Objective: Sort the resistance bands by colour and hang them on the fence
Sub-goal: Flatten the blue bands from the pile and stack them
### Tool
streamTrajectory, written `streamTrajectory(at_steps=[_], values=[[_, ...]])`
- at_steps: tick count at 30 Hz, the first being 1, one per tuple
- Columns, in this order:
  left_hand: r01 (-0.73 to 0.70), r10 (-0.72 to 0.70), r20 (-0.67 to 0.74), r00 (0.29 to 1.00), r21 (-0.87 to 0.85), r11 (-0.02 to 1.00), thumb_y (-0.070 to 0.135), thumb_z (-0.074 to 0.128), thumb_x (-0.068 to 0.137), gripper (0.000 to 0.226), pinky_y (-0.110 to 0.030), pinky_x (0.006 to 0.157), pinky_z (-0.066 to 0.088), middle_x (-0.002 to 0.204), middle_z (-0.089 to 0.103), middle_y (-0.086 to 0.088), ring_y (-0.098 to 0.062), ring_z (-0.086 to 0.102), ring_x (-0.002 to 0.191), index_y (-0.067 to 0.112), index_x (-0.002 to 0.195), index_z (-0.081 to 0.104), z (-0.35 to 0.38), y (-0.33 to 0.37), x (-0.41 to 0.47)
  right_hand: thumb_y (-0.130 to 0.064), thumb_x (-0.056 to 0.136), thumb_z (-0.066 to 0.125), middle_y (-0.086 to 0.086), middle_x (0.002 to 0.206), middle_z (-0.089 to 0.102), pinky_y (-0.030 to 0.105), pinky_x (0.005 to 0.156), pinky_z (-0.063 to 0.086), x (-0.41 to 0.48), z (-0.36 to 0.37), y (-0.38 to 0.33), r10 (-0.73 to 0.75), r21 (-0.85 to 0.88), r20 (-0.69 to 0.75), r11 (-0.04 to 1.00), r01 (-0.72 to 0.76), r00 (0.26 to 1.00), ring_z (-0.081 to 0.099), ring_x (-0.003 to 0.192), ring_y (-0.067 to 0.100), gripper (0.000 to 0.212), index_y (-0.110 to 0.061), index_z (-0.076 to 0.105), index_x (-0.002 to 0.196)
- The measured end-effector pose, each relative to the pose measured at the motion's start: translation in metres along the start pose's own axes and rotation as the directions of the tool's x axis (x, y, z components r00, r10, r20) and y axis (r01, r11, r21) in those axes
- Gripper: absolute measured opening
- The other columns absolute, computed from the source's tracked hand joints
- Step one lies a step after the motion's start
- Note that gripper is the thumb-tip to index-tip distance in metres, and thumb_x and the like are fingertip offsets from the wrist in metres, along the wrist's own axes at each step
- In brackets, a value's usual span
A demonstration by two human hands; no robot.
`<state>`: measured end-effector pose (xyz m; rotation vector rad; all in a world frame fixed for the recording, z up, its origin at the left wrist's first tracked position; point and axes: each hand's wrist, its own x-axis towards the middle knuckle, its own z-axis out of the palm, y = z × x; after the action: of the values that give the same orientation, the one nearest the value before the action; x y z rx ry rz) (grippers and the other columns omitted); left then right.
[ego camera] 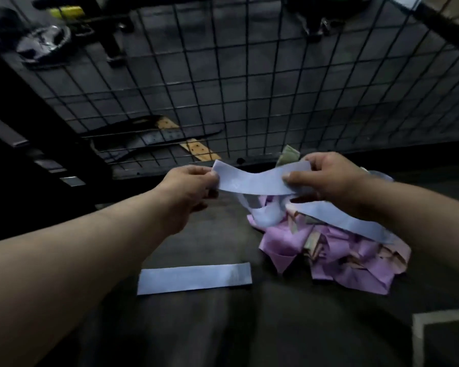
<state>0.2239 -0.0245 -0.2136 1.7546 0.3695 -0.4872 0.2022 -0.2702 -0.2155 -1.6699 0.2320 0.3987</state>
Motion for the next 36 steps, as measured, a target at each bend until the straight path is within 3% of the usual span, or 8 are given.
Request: streamTrajectory(at_steps=[5,9,12,14,21,29,32,36], values=[[-0.255,0.252,0.047,0.967,0.087,0.963,0.013,0.07,0.09,0.002,-0.03,0.072,0.054,0.081,0.073,-0.005,-0.016,0.066,0.076,0.012,0.091,0.071,-0.044,0.032,-0.048,-0.025,0.076,0.084,0.003,0.099,0.069,0.036,0.081,0.057,-0.015,0.015,-0.046,-0.03,-0.647,0.074,0.759,0.071,0.997,0.069,0.087,0.017,0.056,-0.015,0.053,0.121],[-0.424,0.39,0.198,0.899,0.176,0.889,0.007,0.071,0.089,0.008,-0.027,0.073,0.054,0.084,0.07,-0.01,-0.013,0.064,0.076,0.005,0.096,0.07,-0.056,0.065,-0.085,-0.049,0.07,0.084,-0.003,0.127,0.062,0.029,0.098,0.052,-0.044,0.057,-0.099,-0.152,-0.568,0.308,0.763,0.309,0.939,0.062,0.114,0.007,0.085,-0.027,0.043,0.141],[-0.45,0.423,0.192,0.885,0.122,0.885,0.008,0.069,0.091,0.007,-0.026,0.068,0.055,0.082,0.067,-0.008,-0.013,0.062,0.072,0.005,0.097,0.068,-0.062,0.079,-0.111,-0.039,0.078,0.077,0.001,0.103,0.073,0.042,0.087,0.057,-0.065,0.091,-0.123,-0.235,-0.57,0.342,0.718,0.399,0.91,0.07,0.097,0.015,0.045,-0.024,0.058,0.116],[-0.412,0.407,0.155,0.9,0.007,0.911,0.008,0.068,0.091,0.006,-0.033,0.074,0.057,0.085,0.068,-0.009,-0.018,0.065,0.077,0.007,0.097,0.067,-0.071,0.084,-0.13,-0.026,0.087,0.074,0.003,0.08,0.071,0.03,0.066,0.057,-0.084,0.108,-0.14,-0.287,-0.599,0.286,0.691,0.404,0.914,0.068,0.073,0.009,0.017,-0.017,0.063,0.096],[-0.055,0.291,0.472,0.832,-0.451,0.891,0.012,0.04,0.091,0.036,-0.03,0.073,0.052,0.105,0.062,-0.015,-0.023,0.062,0.081,0.001,0.117,0.062,-0.117,0.077,-0.188,-0.02,0.098,0.06,0.004,0.062,0.058,0.023,0.046,0.042,-0.139,0.153,-0.172,-0.204,0.014,0.068,0.979,0.204,0.977,0.051,0.049,0.011,0.013,-0.007,0.062,0.094],[0.019,0.156,0.606,0.78,-0.273,0.962,-0.004,0.052,0.082,0.029,-0.03,0.076,0.057,0.1,0.071,-0.018,-0.029,0.068,0.09,0.0,0.108,0.063,-0.124,0.002,-0.218,-0.019,0.101,0.053,0.011,0.092,0.065,0.04,0.073,0.06,-0.158,0.141,-0.151,-0.212,0.234,-0.224,0.936,0.264,0.951,0.068,0.081,0.022,0.012,-0.009,0.06,0.102],[-0.016,0.083,0.569,0.818,-0.122,0.992,-0.002,0.059,0.081,0.025,-0.022,0.059,0.052,0.082,0.071,-0.01,-0.016,0.066,0.063,0.0,0.105,0.064,-0.138,-0.016,-0.222,-0.02,0.103,0.05,0.012,0.108,0.069,0.04,0.076,0.06,-0.154,0.134,-0.136,-0.133,0.34,-0.198,0.92,0.195,0.971,0.072,0.094,0.023,0.018,-0.008,0.058,0.114],[-0.002,-0.021,0.559,0.829,0.042,0.999,0.0,0.059,0.09,0.016,-0.029,0.065,0.054,0.093,0.072,-0.016,-0.026,0.069,0.078,0.001,0.106,0.063,-0.164,-0.026,-0.222,-0.017,0.105,0.045,0.012,0.111,0.071,0.036,0.072,0.062,-0.147,0.126,-0.129,-0.045,0.481,-0.202,0.866,0.139,0.978,0.074,0.095,0.02,0.027,-0.005,0.053,0.128]])
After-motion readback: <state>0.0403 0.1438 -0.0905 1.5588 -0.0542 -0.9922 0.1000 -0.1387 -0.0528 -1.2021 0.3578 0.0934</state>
